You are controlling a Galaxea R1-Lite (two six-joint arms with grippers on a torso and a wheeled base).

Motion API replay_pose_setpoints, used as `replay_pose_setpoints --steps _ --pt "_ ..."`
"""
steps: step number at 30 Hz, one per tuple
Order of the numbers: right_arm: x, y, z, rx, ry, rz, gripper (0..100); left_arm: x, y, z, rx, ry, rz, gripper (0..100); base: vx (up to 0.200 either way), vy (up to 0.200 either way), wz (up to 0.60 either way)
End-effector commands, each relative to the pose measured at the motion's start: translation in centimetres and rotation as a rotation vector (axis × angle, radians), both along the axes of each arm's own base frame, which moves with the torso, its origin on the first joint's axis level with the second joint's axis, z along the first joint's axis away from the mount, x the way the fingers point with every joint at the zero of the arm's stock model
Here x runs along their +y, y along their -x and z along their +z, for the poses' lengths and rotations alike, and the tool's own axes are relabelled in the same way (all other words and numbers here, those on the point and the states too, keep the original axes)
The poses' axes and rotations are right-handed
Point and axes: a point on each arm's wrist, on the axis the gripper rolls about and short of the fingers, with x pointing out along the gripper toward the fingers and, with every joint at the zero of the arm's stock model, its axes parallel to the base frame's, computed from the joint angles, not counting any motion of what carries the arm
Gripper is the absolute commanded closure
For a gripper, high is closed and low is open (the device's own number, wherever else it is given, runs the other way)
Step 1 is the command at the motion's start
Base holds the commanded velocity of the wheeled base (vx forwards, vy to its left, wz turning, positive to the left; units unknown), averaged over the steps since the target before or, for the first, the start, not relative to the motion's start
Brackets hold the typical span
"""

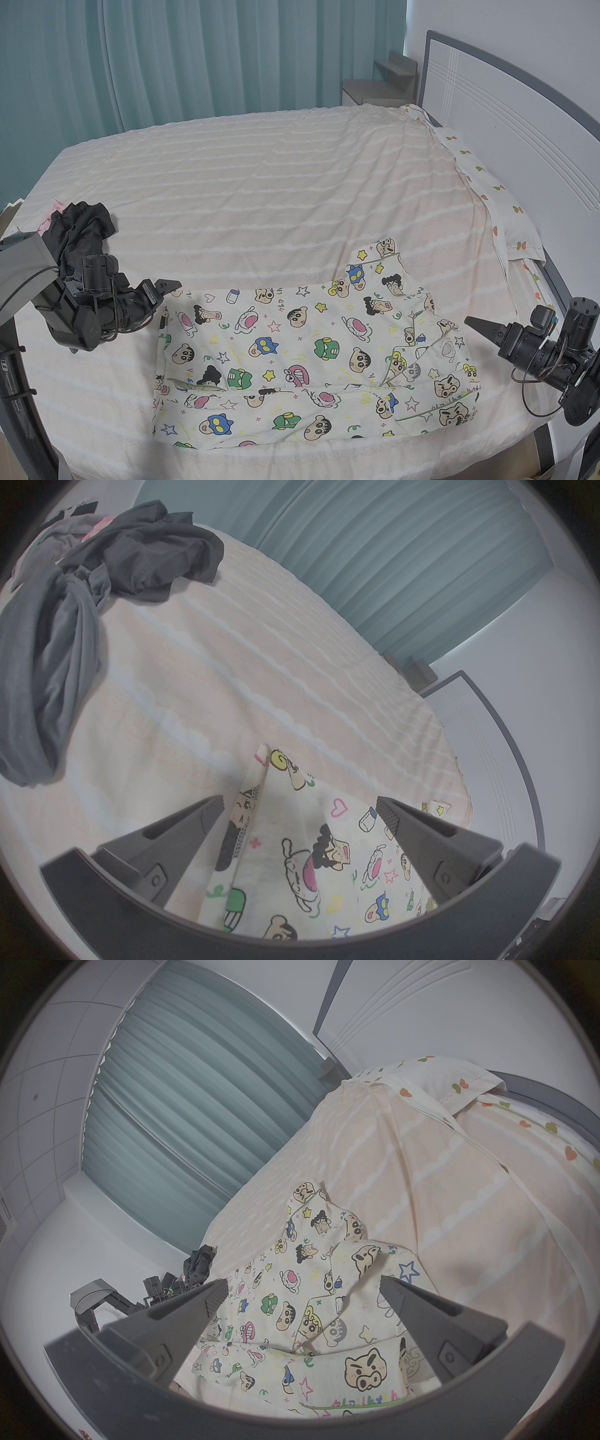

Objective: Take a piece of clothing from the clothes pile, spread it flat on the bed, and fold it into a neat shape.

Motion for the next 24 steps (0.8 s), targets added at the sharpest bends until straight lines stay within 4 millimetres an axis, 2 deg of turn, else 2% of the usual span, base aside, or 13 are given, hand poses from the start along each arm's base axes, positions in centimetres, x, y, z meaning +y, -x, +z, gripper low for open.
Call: replay_pose_setpoints --steps 1,5,8,24 --pt "0.0 -0.1 -0.4 0.014 0.002 -0.002 0 -0.5 -0.7 -2.1 0.024 0.014 -0.005 0 0.000 0.000 0.00" --pt "0.1 -0.1 -0.5 0.020 0.004 0.000 0 -0.6 -1.0 -1.9 0.008 0.017 -0.008 0 0.000 0.000 0.00" --pt "0.1 -0.3 -0.7 0.026 0.004 0.000 0 -1.5 -1.4 -2.1 0.006 0.015 -0.023 0 0.000 0.000 0.00" --pt "0.2 -0.5 -1.1 0.042 0.007 0.006 0 -1.7 -1.6 -2.2 0.004 -0.011 0.013 0 0.000 0.000 0.00"
